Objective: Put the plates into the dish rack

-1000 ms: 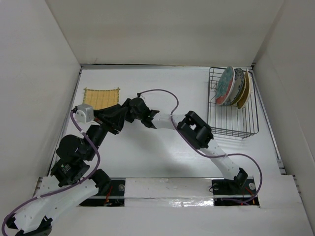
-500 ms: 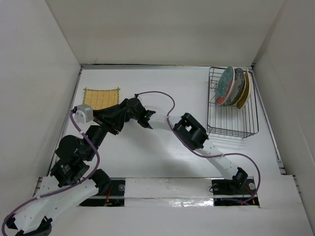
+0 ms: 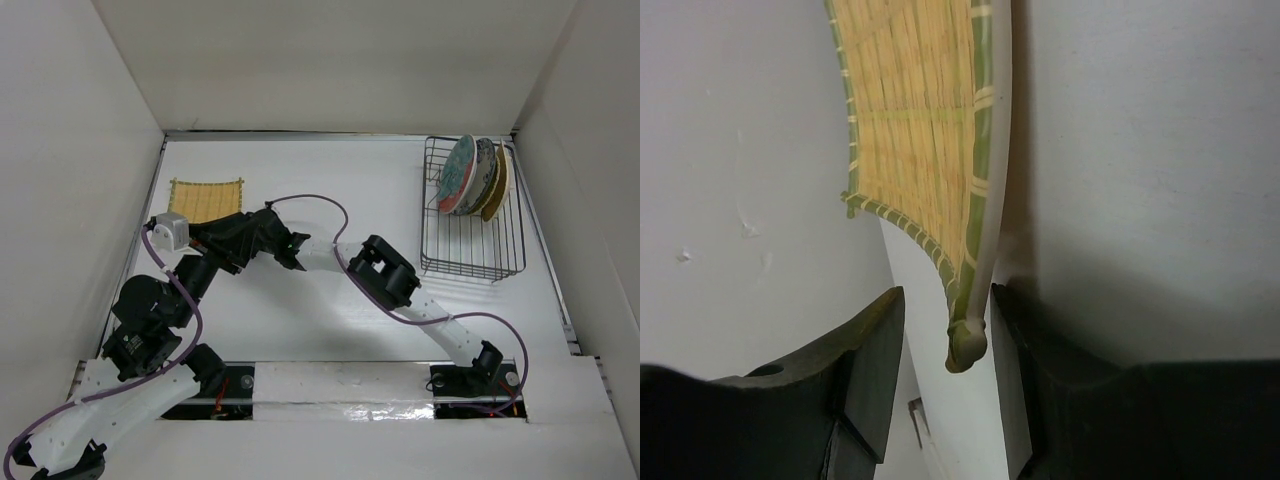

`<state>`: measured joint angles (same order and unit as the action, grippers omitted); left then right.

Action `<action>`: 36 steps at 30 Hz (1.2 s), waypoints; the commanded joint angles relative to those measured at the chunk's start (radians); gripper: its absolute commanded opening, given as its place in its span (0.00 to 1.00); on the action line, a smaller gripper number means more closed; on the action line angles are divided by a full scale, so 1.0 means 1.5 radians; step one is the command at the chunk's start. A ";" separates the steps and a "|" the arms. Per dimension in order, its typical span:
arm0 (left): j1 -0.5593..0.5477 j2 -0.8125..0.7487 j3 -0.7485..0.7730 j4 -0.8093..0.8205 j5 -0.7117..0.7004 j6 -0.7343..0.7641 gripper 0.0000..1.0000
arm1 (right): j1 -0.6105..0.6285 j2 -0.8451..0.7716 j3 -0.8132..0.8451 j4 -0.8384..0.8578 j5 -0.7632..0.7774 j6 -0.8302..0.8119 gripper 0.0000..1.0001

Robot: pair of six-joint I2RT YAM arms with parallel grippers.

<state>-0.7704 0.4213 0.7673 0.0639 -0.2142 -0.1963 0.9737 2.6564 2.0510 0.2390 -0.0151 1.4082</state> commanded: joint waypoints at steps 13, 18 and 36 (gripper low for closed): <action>0.001 -0.012 0.008 0.034 -0.003 0.001 0.36 | -0.016 -0.007 -0.016 -0.013 0.061 0.019 0.45; 0.001 -0.011 0.006 0.035 -0.005 0.003 0.36 | -0.016 0.001 -0.002 -0.018 0.061 0.022 0.37; 0.001 -0.020 0.006 0.034 -0.018 0.011 0.36 | -0.003 -0.207 -0.136 0.075 0.197 -0.199 0.00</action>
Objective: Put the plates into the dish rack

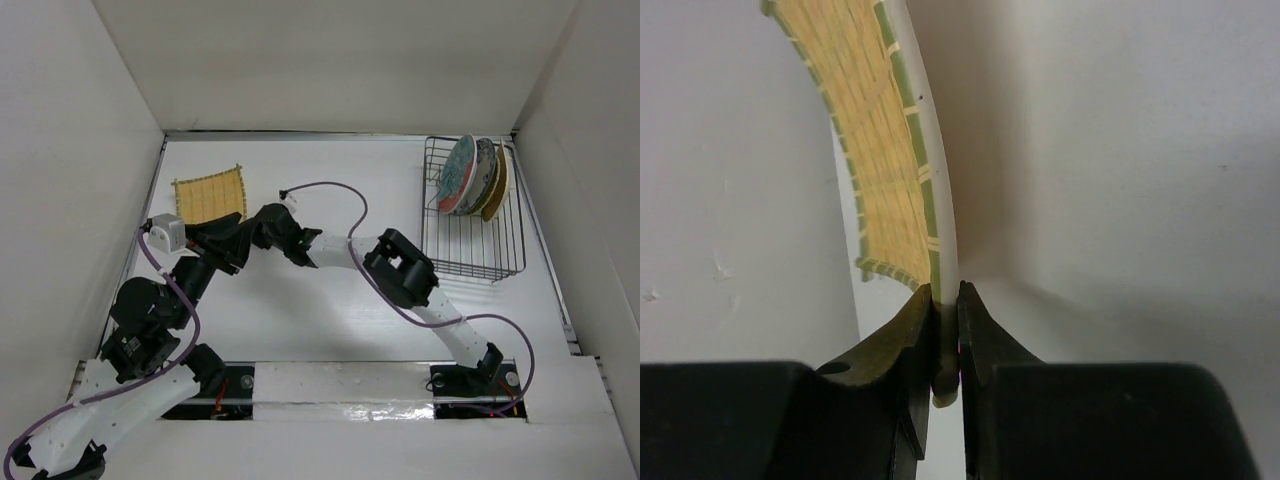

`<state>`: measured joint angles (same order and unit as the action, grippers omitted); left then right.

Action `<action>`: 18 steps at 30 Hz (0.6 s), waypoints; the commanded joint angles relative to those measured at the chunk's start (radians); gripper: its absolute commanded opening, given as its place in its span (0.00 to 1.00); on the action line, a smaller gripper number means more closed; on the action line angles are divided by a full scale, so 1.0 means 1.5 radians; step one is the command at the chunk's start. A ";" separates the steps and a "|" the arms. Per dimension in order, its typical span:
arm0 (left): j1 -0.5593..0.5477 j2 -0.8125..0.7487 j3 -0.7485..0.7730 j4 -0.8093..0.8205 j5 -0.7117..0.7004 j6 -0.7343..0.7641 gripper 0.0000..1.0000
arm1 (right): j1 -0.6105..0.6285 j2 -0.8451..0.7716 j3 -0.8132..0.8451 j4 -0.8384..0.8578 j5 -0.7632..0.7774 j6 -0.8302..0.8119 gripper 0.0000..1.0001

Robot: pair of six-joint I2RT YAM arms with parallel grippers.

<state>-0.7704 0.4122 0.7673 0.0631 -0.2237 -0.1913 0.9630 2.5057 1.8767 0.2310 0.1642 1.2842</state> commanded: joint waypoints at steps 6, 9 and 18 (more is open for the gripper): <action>0.001 -0.022 0.007 0.036 -0.020 0.009 0.36 | -0.008 -0.295 -0.162 0.128 0.132 -0.245 0.00; 0.001 -0.026 0.005 0.039 -0.027 0.011 0.36 | -0.032 -0.387 -0.233 0.129 0.151 -0.282 0.00; 0.001 -0.026 0.008 0.035 -0.005 0.003 0.36 | -0.124 -0.654 -0.368 0.020 0.237 -0.427 0.00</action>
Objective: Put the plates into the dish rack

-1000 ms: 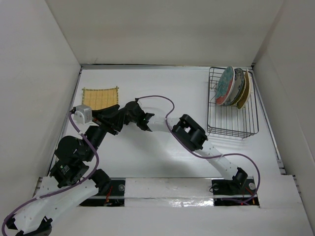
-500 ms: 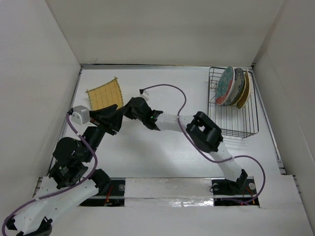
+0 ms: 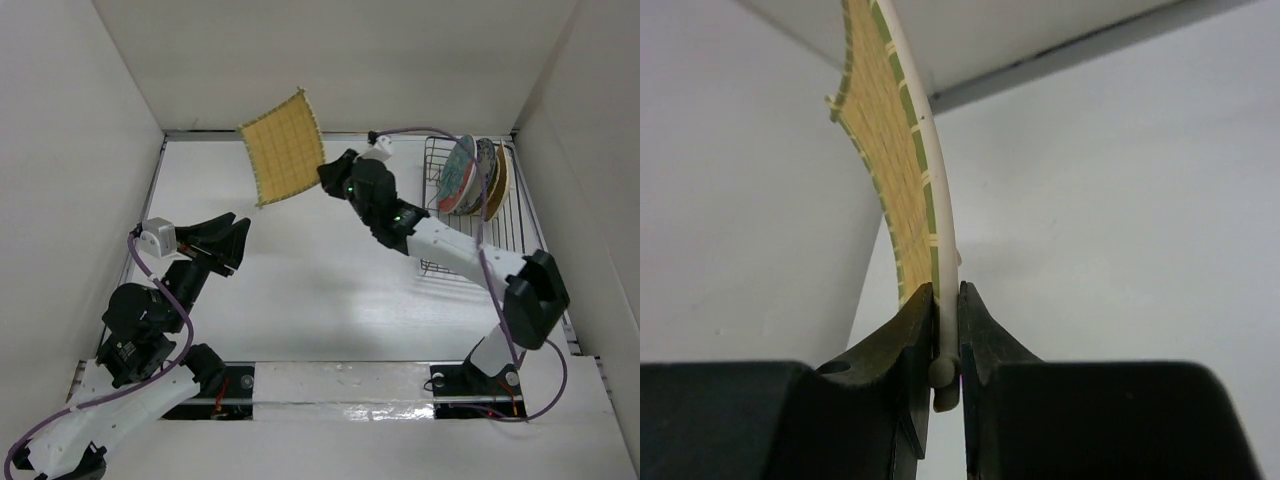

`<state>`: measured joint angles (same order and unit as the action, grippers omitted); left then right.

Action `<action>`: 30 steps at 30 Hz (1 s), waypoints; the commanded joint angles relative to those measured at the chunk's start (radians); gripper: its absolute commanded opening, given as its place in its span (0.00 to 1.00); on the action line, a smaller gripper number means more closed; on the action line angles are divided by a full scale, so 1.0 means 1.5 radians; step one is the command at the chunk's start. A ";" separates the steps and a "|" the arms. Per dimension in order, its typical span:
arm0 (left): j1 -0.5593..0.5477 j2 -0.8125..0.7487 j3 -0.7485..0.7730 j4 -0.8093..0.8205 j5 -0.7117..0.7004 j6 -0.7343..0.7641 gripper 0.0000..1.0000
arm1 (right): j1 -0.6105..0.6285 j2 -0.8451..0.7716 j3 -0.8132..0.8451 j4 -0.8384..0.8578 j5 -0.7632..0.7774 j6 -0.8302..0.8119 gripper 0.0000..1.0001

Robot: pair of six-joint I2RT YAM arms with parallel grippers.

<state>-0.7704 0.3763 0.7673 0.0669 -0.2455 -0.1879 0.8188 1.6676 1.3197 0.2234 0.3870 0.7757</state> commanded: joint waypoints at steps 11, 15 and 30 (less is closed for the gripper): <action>0.001 0.012 0.010 0.033 0.042 -0.020 0.37 | -0.214 -0.351 0.062 -0.347 0.254 -0.229 0.00; 0.001 0.014 0.014 0.030 0.057 -0.025 0.37 | -0.249 -0.349 0.105 -0.407 0.304 -0.263 0.00; 0.001 0.004 0.010 0.034 0.064 -0.030 0.37 | -0.270 -0.239 0.201 -0.376 0.424 -0.493 0.00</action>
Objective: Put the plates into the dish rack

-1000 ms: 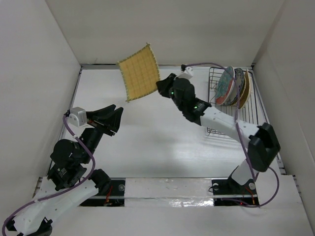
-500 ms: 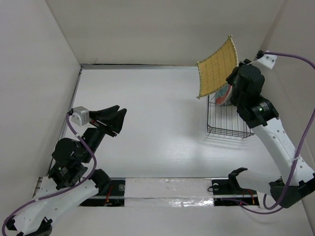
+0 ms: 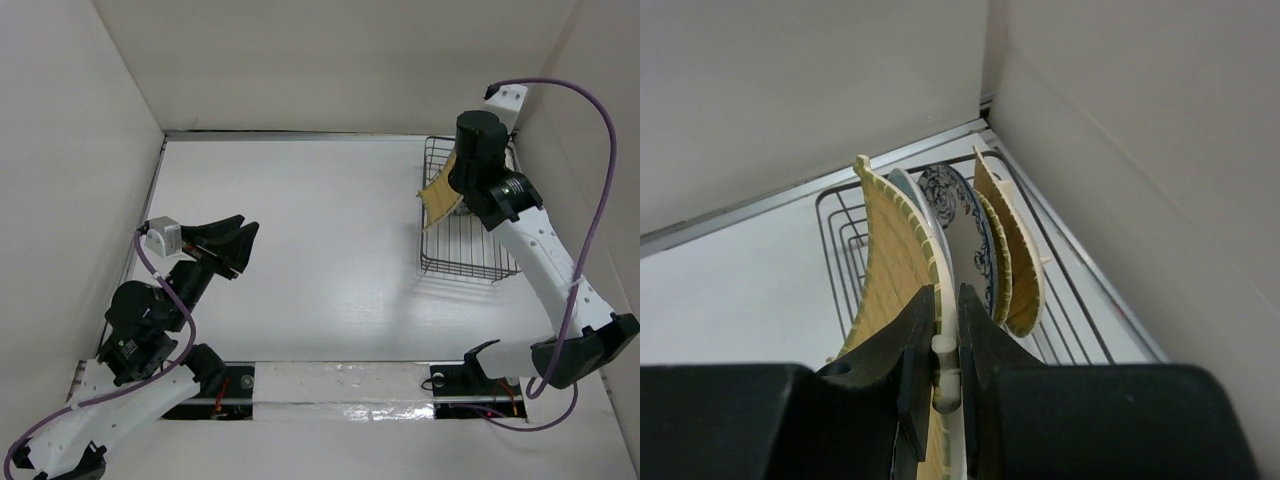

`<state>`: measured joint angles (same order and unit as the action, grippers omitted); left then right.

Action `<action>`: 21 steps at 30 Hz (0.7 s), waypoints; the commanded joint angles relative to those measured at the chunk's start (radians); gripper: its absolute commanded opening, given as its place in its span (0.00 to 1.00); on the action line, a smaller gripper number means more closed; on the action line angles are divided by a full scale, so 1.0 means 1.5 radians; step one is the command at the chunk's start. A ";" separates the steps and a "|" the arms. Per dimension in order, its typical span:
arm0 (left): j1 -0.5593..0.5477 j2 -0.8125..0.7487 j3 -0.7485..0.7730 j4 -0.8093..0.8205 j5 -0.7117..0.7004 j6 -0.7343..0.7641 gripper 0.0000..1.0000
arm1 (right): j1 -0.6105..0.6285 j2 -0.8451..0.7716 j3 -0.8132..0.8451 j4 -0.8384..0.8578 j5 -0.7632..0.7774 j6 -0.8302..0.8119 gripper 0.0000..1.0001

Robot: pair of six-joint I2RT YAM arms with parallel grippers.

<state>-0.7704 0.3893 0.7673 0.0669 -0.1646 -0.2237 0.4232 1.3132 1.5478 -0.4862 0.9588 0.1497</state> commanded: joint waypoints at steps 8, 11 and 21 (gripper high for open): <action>0.001 0.001 0.007 0.036 0.012 -0.006 0.37 | -0.046 0.034 0.091 0.175 -0.003 -0.145 0.00; 0.001 0.004 0.010 0.032 0.016 -0.007 0.37 | -0.046 0.056 0.132 0.198 0.001 -0.189 0.00; 0.001 -0.001 0.006 0.037 0.017 -0.008 0.37 | -0.067 0.072 0.044 0.447 -0.094 -0.412 0.00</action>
<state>-0.7704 0.3897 0.7673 0.0677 -0.1543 -0.2268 0.3309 1.4204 1.6302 -0.0525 0.8707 -0.3206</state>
